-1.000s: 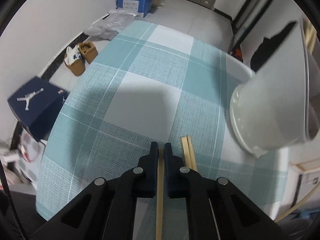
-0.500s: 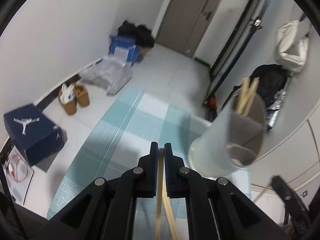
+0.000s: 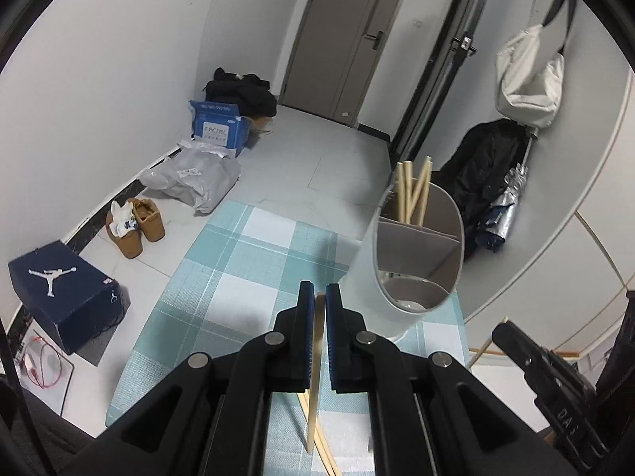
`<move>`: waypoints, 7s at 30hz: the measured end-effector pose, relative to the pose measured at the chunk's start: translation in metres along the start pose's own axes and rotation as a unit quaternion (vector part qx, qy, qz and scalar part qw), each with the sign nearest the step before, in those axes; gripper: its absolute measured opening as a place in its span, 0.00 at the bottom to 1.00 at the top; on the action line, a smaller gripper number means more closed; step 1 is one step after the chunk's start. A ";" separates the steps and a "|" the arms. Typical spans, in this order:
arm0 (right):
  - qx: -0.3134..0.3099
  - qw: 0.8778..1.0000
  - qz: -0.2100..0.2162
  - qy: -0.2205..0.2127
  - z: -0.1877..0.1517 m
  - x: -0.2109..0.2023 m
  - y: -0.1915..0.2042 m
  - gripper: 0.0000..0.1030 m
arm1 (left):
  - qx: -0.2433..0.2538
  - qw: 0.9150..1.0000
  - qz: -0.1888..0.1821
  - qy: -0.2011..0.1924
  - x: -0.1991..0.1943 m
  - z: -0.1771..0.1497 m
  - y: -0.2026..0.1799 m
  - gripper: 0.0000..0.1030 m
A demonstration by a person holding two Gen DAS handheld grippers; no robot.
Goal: Organize utensils
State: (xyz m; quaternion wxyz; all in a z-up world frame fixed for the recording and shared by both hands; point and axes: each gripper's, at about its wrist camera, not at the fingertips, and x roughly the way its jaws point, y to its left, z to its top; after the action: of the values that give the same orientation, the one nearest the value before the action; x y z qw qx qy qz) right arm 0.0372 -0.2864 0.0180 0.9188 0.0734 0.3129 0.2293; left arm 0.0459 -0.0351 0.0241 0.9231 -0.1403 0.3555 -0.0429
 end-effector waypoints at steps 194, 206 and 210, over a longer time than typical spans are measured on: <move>-0.073 0.996 0.035 0.023 0.155 0.074 -0.027 0.21 | 0.000 0.990 -0.114 0.083 0.063 0.137 -0.032 0.32; -0.024 1.000 0.018 -0.001 0.129 0.039 -0.016 0.38 | -0.004 0.999 -0.033 0.031 0.027 0.119 -0.019 0.66; -0.027 0.999 0.016 -0.013 0.119 0.025 -0.002 0.46 | -0.002 1.000 -0.012 0.016 0.015 0.109 -0.014 0.70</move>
State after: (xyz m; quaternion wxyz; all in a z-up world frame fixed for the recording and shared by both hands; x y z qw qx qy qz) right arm 0.1278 -0.2752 0.0978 0.9206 0.0562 0.2935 0.2514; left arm 0.1302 -0.0264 0.0957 0.9166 -0.1457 0.3682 -0.0555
